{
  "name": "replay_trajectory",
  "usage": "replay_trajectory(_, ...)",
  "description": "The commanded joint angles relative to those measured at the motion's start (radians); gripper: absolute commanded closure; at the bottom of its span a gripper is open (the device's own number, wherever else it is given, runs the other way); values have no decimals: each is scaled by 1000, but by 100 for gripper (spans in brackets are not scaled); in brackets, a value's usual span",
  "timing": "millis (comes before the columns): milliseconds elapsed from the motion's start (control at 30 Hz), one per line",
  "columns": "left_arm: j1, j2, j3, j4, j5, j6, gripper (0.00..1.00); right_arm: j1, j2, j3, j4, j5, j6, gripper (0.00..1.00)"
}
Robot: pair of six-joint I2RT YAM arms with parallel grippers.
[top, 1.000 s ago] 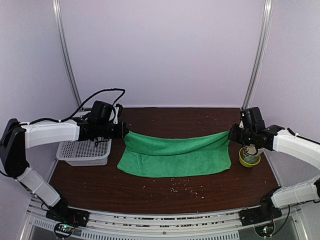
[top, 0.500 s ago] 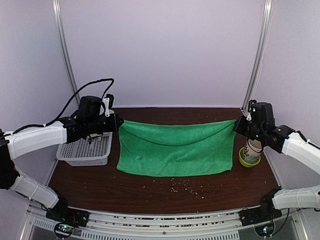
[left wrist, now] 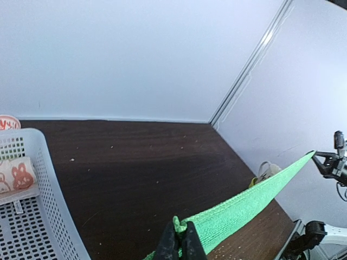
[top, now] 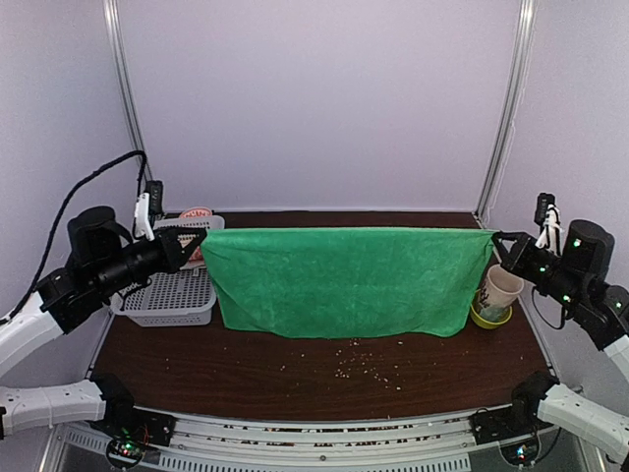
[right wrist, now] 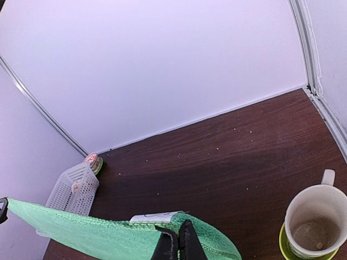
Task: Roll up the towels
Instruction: Fold the towel at the center of the board.
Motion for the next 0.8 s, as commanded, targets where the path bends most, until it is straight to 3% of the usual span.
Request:
replay_trajectory(0, -2, -73, 24, -32, 26, 8, 100, 3, -39, 34, -85, 7, -17, 100)
replay_trajectory(300, -1, 88, 26, 25, 24, 18, 100, 0, 88, -29, 4, 71, 7, 100)
replay_trajectory(767, 104, 666, 238, 142, -83, 34, 100, -48, 672, 75, 256, 149, 37, 100)
